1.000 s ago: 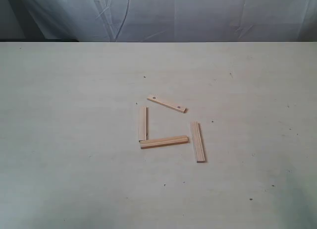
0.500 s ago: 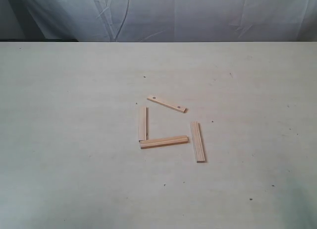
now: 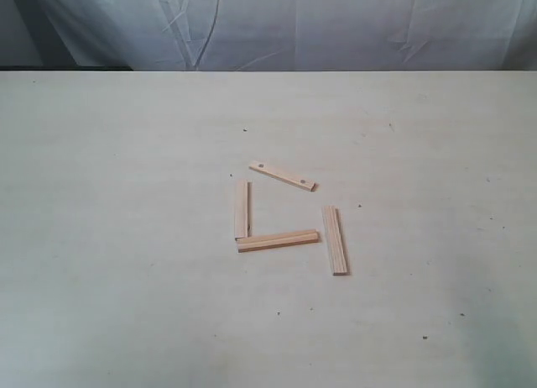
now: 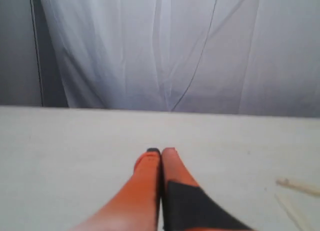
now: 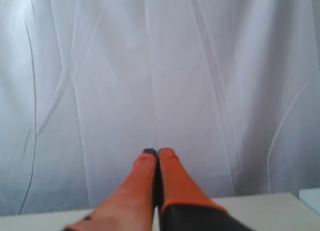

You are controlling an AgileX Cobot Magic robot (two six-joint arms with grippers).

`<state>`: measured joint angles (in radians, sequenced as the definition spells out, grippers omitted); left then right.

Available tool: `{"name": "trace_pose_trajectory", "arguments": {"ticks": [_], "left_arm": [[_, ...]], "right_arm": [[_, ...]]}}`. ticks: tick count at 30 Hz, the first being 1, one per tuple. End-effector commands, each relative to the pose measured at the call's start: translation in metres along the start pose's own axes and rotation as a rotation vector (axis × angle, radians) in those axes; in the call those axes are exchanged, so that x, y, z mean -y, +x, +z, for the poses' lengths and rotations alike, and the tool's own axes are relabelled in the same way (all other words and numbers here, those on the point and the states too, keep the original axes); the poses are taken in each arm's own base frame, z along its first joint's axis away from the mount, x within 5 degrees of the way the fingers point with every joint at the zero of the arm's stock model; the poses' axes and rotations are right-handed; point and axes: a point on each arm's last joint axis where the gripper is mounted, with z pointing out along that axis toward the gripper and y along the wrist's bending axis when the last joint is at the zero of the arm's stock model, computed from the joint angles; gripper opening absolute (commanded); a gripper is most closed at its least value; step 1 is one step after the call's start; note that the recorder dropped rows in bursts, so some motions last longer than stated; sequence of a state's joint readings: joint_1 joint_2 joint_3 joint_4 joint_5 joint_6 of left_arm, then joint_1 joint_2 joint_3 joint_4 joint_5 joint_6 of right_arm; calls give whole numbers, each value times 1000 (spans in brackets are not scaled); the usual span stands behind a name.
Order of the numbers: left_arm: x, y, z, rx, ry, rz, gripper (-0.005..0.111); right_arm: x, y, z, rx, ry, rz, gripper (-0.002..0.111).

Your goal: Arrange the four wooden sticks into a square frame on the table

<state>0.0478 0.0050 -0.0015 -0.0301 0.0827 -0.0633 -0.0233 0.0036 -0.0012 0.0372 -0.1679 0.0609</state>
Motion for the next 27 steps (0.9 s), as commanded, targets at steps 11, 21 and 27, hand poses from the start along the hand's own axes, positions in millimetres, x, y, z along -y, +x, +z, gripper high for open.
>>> {"name": "trace_pose_trajectory", "arguments": {"ticks": [11, 21, 27], "left_arm": [[6, -77, 0, 232, 22, -146, 0], [23, -126, 179, -730, 74, 32, 0], [35, -56, 268, -1058, 178, 46, 0]], "right_arm": [[-3, -35, 11, -72, 11, 63, -1], [-12, -48, 151, -857, 12, 16, -1], [-50, 32, 231, -1222, -294, -26, -1]]}}
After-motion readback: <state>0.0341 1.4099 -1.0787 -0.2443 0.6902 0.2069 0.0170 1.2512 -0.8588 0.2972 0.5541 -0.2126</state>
